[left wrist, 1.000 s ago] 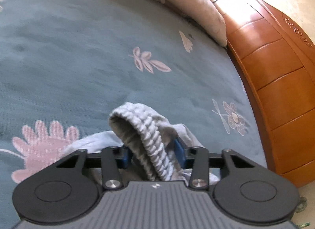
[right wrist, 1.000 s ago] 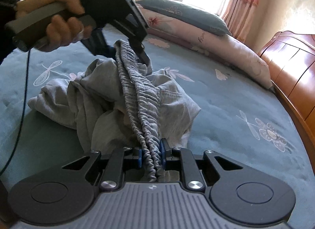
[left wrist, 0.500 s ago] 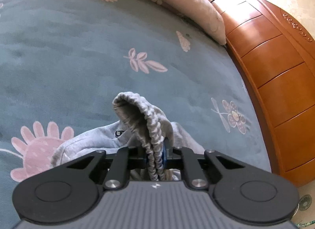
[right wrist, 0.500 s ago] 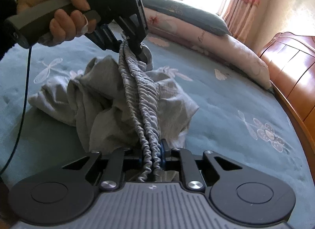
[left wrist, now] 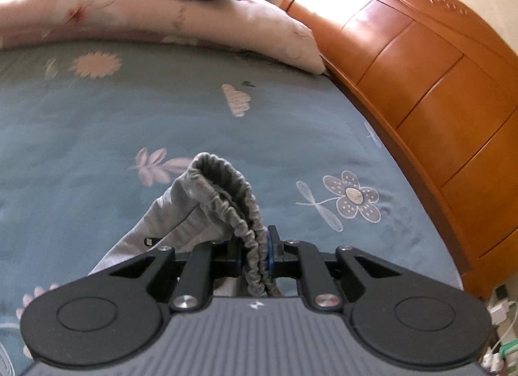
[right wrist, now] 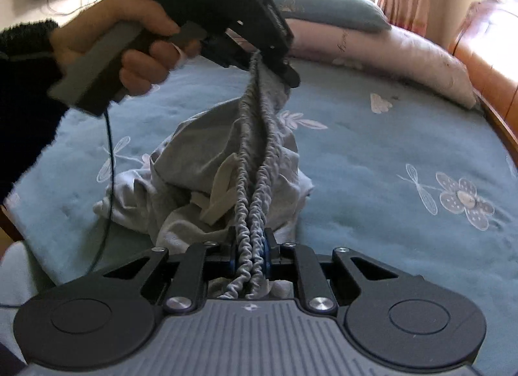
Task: Fold clothes
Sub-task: 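Lift the waistband with both grippers, shaking the sweatpants loose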
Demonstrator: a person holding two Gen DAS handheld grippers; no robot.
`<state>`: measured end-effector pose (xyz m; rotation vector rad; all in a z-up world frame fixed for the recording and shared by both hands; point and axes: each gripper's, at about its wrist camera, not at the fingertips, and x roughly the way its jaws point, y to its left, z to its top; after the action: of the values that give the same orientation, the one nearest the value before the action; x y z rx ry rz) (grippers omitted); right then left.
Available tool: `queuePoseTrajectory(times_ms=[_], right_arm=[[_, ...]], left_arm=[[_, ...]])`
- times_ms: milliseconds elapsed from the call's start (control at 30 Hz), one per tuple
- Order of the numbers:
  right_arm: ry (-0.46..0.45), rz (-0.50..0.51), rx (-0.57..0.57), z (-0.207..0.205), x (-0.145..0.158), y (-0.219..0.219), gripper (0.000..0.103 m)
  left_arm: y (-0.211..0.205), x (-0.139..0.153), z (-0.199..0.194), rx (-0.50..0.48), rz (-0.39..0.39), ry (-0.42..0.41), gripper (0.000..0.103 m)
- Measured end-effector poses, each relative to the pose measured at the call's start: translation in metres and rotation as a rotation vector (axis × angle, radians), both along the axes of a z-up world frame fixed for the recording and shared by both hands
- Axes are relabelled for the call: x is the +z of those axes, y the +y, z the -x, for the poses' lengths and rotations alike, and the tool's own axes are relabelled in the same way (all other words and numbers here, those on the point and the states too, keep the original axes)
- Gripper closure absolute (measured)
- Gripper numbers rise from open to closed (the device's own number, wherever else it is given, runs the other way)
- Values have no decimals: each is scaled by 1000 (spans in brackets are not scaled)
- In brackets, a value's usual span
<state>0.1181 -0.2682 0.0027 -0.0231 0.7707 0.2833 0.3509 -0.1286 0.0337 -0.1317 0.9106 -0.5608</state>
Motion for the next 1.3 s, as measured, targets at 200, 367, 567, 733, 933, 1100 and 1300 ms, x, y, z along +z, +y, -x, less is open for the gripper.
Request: queuePoseTrajectory(times_ms=[200, 367, 567, 733, 933, 1100, 1300], right_arm=[[64, -169, -62, -8, 2, -48, 86], [39, -201, -142, -6, -11, -83, 86], [24, -267, -276, 1, -27, -133, 86], [22, -283, -390, 13, -41, -166, 86], [104, -280, -493, 15, -75, -205, 86], [184, -257, -543, 5, -108, -217, 83], [186, -230, -587, 11, -114, -218, 69]], left_arm=[[-68, 5, -7, -54, -60, -31, 92], [-132, -6, -9, -114, -124, -60, 92], [-208, -20, -6, -206, -144, -91, 92], [-272, -43, 2, -296, -138, -85, 92], [-322, -85, 15, -357, -172, -55, 91], [-323, -109, 21, -410, -235, -34, 81], [-285, -89, 29, -441, -225, -29, 53]])
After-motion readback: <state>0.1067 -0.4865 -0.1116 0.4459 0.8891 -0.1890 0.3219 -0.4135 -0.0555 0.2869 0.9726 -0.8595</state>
